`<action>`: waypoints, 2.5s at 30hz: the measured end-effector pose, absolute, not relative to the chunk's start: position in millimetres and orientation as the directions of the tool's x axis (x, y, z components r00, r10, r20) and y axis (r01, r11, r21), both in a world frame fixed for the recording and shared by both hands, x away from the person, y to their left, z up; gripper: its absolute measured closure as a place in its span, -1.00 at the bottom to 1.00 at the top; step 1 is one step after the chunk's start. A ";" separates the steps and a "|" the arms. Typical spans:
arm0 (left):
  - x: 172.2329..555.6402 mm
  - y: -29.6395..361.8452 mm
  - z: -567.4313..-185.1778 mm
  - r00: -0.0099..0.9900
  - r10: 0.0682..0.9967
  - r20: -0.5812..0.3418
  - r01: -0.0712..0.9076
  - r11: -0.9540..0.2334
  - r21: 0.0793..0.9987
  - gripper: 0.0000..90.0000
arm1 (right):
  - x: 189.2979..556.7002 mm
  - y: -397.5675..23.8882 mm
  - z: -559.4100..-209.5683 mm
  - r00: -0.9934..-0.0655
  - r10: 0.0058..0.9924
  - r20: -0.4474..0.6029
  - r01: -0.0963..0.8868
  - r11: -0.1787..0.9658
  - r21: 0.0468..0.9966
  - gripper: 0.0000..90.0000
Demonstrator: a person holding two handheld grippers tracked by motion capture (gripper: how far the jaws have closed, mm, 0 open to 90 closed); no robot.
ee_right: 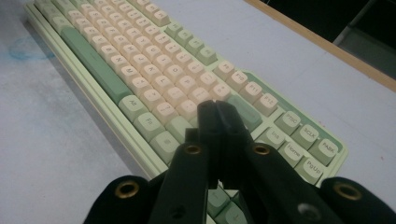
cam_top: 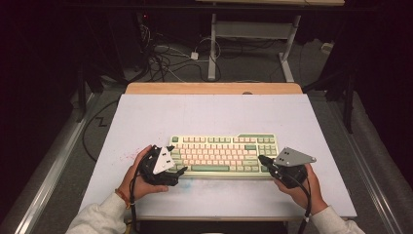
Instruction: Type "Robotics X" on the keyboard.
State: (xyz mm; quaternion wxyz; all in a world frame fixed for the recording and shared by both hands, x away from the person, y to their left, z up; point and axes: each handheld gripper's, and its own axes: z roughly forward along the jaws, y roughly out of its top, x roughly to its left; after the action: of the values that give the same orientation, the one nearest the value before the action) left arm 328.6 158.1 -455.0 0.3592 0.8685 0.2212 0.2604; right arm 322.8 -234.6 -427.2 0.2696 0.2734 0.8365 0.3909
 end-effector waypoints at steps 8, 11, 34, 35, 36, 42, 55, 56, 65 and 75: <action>320.5 177.9 -463.3 0.737 0.613 0.285 0.247 -0.637 0.731 -0.57 | 328.6 -234.3 -429.9 -0.710 0.664 -0.235 0.265 0.561 0.784 1.00; 318.5 184.9 -466.1 0.732 0.623 0.275 0.264 -0.632 0.729 -0.57 | 333.2 -232.7 -431.7 -0.711 0.664 -0.232 0.275 0.566 0.777 1.00; 308.9 209.1 -472.0 0.701 0.663 0.262 0.326 -0.626 0.708 -0.55 | 355.2 -212.5 -453.7 -0.739 0.631 -0.235 0.319 0.634 0.704 1.00; 308.7 209.5 -472.2 0.701 0.664 0.260 0.328 -0.623 0.710 -0.55 | 355.6 -212.3 -454.4 -0.742 0.628 -0.235 0.317 0.637 0.703 1.00; 308.5 209.9 -472.1 0.701 0.665 0.259 0.329 -0.623 0.710 -0.55 | 355.7 -211.9 -455.1 -0.740 0.629 -0.237 0.318 0.638 0.701 1.00; 307.8 210.6 -471.0 0.694 0.674 0.252 0.336 -0.613 0.715 -0.49 | 356.9 -211.9 -459.1 -0.745 0.626 -0.232 0.324 0.643 0.694 1.00; 314.4 219.8 -462.8 0.701 0.689 0.183 0.397 -0.590 0.703 0.76 | 355.6 -212.6 -461.1 -0.739 0.633 -0.229 0.323 0.632 0.705 1.00; 314.6 220.4 -462.1 0.706 0.685 0.178 0.395 -0.590 0.704 0.82 | 355.6 -212.6 -461.1 -0.740 0.632 -0.232 0.321 0.634 0.704 1.00; 315.5 216.9 -455.5 0.730 0.662 0.167 0.378 -0.595 0.709 0.96 | 354.9 -212.2 -461.7 -0.736 0.635 -0.234 0.321 0.632 0.706 1.00; 320.6 202.0 -447.2 0.765 0.625 0.157 0.352 -0.609 0.711 0.96 | 354.1 -211.3 -462.3 -0.732 0.636 -0.244 0.316 0.635 0.706 1.00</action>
State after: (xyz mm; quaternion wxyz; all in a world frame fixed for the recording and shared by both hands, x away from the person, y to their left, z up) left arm 320.6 202.0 -447.2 0.3427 0.8746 0.2794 0.1991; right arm 354.1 -211.3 -462.3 0.2436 0.2733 0.8706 0.3287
